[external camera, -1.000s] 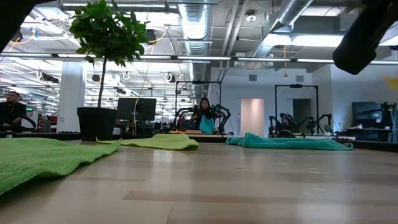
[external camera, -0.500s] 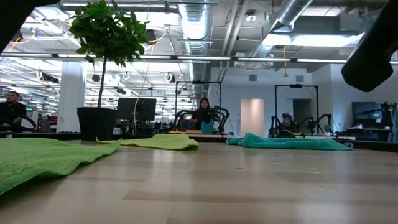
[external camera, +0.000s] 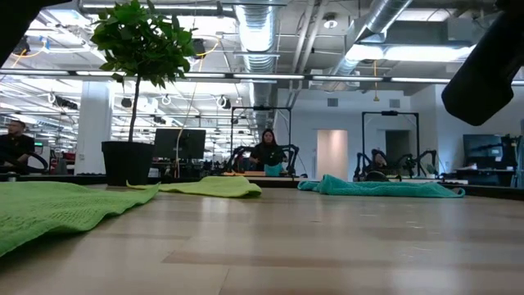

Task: Fold microfiber towels
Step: Put the folded yellow towel into the bin, then fold the light green towel

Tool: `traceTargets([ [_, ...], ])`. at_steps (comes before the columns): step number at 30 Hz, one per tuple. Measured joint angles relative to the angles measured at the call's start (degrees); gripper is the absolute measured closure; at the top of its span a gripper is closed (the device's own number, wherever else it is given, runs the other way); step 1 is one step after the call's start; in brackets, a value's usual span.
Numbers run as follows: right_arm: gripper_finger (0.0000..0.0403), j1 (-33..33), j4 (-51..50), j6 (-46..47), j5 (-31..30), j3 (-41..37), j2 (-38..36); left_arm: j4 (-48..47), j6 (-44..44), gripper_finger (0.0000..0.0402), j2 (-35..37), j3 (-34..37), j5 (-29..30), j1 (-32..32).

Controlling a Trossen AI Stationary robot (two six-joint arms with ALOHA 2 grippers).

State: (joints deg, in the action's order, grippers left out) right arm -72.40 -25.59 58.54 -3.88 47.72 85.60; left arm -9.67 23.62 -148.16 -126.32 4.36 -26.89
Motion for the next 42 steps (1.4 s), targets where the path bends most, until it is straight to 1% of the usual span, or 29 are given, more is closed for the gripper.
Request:
traceTargets([
  [3,0.0238,0.0,-0.3,-0.1,0.0,0.0,0.0,0.1,-0.6,0.0294,0.0,0.0,0.2,0.0],
  [6,0.0204,0.0,-1.8,-0.3,0.7,0.1,0.0,0.2,-3.5,0.0272,0.0,0.0,0.4,0.1],
  [11,0.0173,0.4,-1.9,-0.4,1.6,0.1,-0.5,-0.6,-6.0,0.0258,0.0,-0.6,0.5,0.4],
  [14,0.0168,0.4,-1.9,-0.5,1.2,0.1,-2.4,-3.7,-7.8,0.0259,-0.1,-2.5,0.6,0.5],
  [17,0.017,0.5,-2.7,-0.5,0.1,0.2,-5.7,-8.2,-10.9,0.0259,-0.2,-6.1,2.0,0.5],
  [19,0.0172,0.5,-3.3,-1.3,-1.9,0.2,-8.1,-11.3,-11.9,0.0259,-0.2,-8.8,3.4,0.5],
  [21,0.0175,0.5,-3.4,-3.3,-4.8,0.2,-10.4,-12.0,-12.1,0.0259,1.1,-8.0,4.6,0.5],
  [24,0.0177,0.7,-4.1,-6.5,-9.2,0.2,-13.7,-16.5,-11.4,0.0259,2.8,-7.9,6.0,0.6],
  [26,0.0177,1.3,-4.4,-9.0,-11.7,0.2,-15.2,-19.1,-10.6,0.0259,4.4,-7.9,8.3,0.6],
  [30,0.0177,2.8,-6.9,-13.3,-16.4,0.2,-17.5,-26.8,-10.0,0.0259,7.6,-7.9,16.4,0.6],
  [33,0.0177,4.7,-11.2,-13.6,-19.6,0.2,-18.6,-34.8,-6.3,0.026,9.7,-7.9,23.3,0.9],
  [35,0.0177,6.4,-14.0,-13.6,-21.7,0.2,-19.2,-41.4,-3.1,0.026,11.4,-7.9,26.9,1.3],
  [38,0.0177,9.9,-16.8,-13.7,-23.7,0.2,-20.4,-52.0,2.1,0.026,13.5,-8.0,28.6,2.3],
  [42,0.0178,15.5,-17.9,-17.4,-23.9,0.2,-21.2,-66.0,7.3,0.026,14.0,-8.0,28.5,4.2],
])
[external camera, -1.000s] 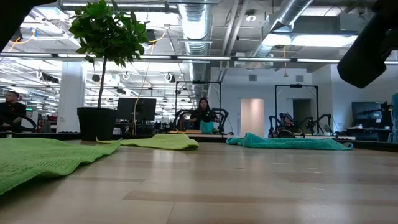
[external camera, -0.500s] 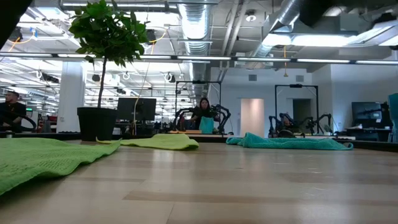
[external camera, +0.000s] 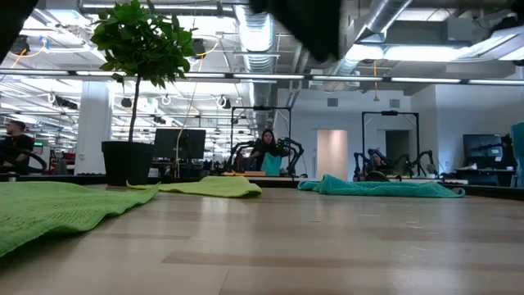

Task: Fold microfiber towels
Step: Fold the light green towel

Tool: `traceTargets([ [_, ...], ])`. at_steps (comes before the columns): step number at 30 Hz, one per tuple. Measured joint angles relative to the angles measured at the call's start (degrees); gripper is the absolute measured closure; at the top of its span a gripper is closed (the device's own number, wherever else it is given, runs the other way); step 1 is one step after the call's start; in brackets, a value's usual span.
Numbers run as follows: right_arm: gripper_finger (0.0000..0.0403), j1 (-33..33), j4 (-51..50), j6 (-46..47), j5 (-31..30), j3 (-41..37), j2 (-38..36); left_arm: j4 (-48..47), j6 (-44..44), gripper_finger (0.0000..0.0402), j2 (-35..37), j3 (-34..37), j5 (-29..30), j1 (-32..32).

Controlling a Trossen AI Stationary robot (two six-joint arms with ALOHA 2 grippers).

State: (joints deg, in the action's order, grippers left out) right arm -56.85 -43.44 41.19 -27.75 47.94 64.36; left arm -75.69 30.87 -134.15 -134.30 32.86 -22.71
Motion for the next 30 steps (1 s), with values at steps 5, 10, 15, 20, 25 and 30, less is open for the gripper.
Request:
traceTargets([
  [5,0.0178,7.6,0.1,-4.6,0.6,0.0,0.0,-14.1,7.1,0.026,0.2,1.9,-2.6,4.1],
  [10,0.0178,14.5,0.1,-8.2,0.8,0.0,0.0,-14.1,5.7,0.026,0.1,6.0,-5.8,9.2],
  [15,0.0178,20.2,0.0,-8.7,2.8,0.0,0.0,-14.0,5.7,0.026,0.0,10.6,-6.4,14.1],
  [20,0.0178,23.4,-0.4,-8.8,4.3,0.0,0.0,-8.6,3.9,0.026,0.1,13.3,-10.1,17.1],
  [25,0.0178,24.9,-1.4,-8.9,4.3,0.0,0.0,-2.0,0.6,0.026,0.0,16.3,-13.2,17.1],
  [30,0.0178,26.2,-1.4,-8.7,4.3,0.0,0.0,0.6,4.1,0.026,-0.1,19.4,-13.1,17.2],
])
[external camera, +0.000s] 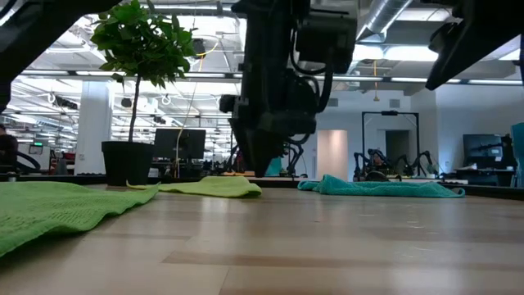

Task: Fold microfiber towels
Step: Fold the light green towel

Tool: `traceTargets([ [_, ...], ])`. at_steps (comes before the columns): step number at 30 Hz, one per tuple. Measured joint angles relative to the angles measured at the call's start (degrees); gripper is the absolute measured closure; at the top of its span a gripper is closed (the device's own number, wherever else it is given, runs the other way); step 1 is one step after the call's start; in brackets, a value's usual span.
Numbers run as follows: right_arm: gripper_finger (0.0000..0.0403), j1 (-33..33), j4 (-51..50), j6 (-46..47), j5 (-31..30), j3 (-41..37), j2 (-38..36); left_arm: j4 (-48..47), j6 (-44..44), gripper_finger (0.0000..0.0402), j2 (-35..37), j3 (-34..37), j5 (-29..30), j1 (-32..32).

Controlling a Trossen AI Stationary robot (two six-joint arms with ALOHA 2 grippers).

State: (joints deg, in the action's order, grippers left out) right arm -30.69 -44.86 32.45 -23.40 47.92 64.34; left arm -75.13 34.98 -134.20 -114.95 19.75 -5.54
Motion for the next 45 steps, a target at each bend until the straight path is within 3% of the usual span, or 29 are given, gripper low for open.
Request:
traceTargets([
  [12,0.0178,3.6,0.3,0.1,0.0,0.0,0.0,5.6,2.1,0.026,0.0,7.1,1.6,0.0],
  [24,0.0178,5.8,0.1,0.0,1.0,0.0,0.0,7.5,-0.4,0.0262,0.4,9.1,2.3,0.1],
  [28,0.0178,5.8,0.0,0.0,1.0,0.0,0.0,7.7,-1.9,0.0299,0.4,9.1,2.1,0.1],
  [33,0.0178,5.8,-0.1,0.0,1.0,0.0,0.0,8.4,-4.1,0.0387,0.3,9.2,1.5,0.2],
  [39,0.0178,5.8,-0.1,-2.6,1.0,0.0,0.0,8.6,-6.9,0.0399,0.1,9.3,2.6,-0.2],
  [45,0.0178,5.8,0.9,-11.9,1.0,0.0,0.2,4.0,-11.5,0.0401,-0.3,5.4,1.3,-2.5],
])
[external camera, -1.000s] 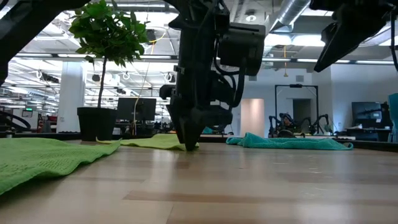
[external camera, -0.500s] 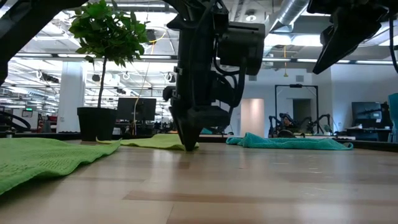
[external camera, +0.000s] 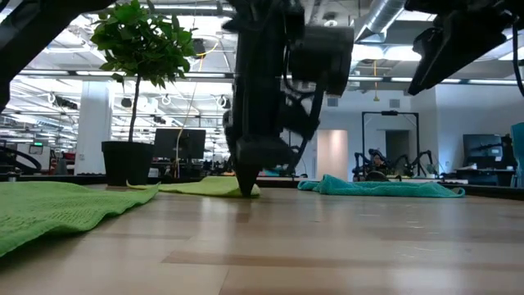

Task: Fold microfiber towels
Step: Fold the light green towel

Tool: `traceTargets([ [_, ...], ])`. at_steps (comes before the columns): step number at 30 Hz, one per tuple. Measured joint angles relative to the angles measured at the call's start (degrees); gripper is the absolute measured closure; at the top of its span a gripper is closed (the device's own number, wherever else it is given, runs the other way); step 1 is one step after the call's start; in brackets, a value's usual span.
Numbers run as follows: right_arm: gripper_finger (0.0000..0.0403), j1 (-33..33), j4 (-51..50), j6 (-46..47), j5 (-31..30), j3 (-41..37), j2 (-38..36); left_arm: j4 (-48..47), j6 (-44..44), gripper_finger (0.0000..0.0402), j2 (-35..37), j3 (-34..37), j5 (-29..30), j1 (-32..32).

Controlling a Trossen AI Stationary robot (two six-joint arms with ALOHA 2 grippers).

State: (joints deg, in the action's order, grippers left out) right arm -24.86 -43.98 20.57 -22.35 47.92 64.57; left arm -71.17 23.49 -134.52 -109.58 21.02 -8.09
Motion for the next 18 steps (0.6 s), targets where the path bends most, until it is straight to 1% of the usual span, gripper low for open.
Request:
traceTargets([
  [5,0.0178,0.0,4.9,-10.3,0.0,0.0,2.6,-8.7,-1.1,0.0401,0.1,-7.3,-0.8,-2.1],
  [10,0.0178,0.6,12.9,-21.0,-0.4,0.0,7.7,-18.4,-1.4,0.0401,0.3,-15.8,0.6,-2.9],
  [13,0.0178,1.7,18.4,-24.3,-0.5,0.0,10.8,-18.6,-1.3,0.0401,0.7,-19.1,1.1,-3.0],
  [16,0.0178,3.1,22.7,-27.7,-0.7,-0.1,13.7,-19.0,-2.7,0.0401,2.3,-21.8,0.0,-3.0],
  [18,0.0178,4.0,25.9,-29.2,-1.4,-0.1,15.1,-18.8,-2.5,0.0401,3.7,-22.6,0.5,-3.1],
])
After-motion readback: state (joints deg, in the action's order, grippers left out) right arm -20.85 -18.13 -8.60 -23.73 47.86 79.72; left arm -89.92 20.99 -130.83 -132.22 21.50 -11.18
